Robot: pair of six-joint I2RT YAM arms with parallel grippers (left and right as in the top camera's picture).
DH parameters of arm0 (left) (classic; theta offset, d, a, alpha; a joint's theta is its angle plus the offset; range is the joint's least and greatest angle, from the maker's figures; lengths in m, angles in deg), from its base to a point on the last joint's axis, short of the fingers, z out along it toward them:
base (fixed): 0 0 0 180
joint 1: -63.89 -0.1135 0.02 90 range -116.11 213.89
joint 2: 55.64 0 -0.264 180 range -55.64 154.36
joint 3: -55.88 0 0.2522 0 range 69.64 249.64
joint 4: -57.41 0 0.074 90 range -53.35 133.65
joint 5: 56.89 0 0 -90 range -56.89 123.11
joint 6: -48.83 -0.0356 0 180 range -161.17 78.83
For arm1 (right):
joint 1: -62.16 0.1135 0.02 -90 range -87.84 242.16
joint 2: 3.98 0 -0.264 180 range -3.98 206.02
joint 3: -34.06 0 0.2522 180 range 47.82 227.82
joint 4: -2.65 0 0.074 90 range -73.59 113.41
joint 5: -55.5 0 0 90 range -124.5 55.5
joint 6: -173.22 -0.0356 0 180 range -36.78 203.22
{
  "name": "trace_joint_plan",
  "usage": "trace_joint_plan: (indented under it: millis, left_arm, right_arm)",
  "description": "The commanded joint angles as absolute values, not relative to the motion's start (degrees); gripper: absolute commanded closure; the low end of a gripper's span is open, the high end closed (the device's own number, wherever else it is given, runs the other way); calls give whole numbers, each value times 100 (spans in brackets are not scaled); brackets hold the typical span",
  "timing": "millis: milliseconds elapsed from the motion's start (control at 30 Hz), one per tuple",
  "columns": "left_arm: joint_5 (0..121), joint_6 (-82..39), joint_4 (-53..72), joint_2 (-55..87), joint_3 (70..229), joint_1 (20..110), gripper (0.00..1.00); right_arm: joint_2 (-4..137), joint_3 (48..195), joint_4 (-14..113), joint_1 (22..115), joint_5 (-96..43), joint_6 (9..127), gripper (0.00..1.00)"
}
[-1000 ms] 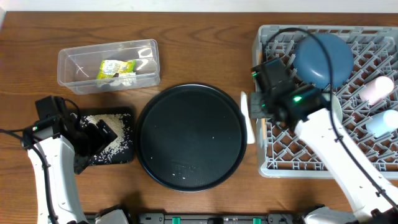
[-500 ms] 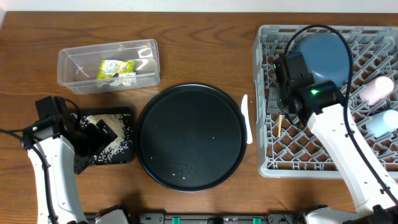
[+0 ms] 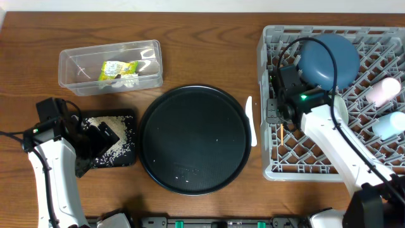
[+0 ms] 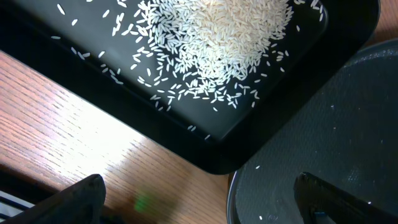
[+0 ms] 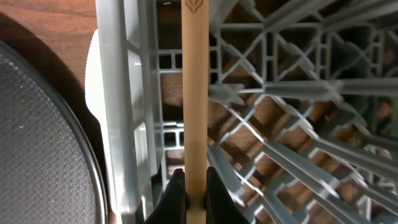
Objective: Sort waste into correct bins and load items into the dishwasher rack
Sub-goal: 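Carry chopstick and spoon with right gripper and insert into rack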
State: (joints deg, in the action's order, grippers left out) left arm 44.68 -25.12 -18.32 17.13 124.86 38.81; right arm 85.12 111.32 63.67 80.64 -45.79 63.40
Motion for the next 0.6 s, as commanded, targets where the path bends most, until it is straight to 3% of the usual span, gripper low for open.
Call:
trace_joint_plan:
  millis: [0,67,167,300,400,567]
  left_arm:
    - [4398,-2606,-1870,1735,12515,3862,2]
    - [4398,-2608,-1870,1735,12515,3862,2]
    - [4398,-2608,-1870,1735,12515,3862,2]
    - [4398,-2606,-1870,1735,12515,3862,2]
    - [4398,-2606,-1870,1735,12515,3862,2]
    - [4398,-2606,-1865,1735,12515,3862,2]
  right_arm:
    - [8650,11100,6278,8022,-4557,6576,99]
    - [8753,11100,6265,8022,-4538,6572,98]
    - [8820,11100,6265,8022,-4411,6570,79]
    - [8731,11174,6245,8020,-4411,6572,65]
    - [8562,11390,6251,8022,-4402,6572,63]
    - [8361,11978,6227,8149,-3412,7186,74]
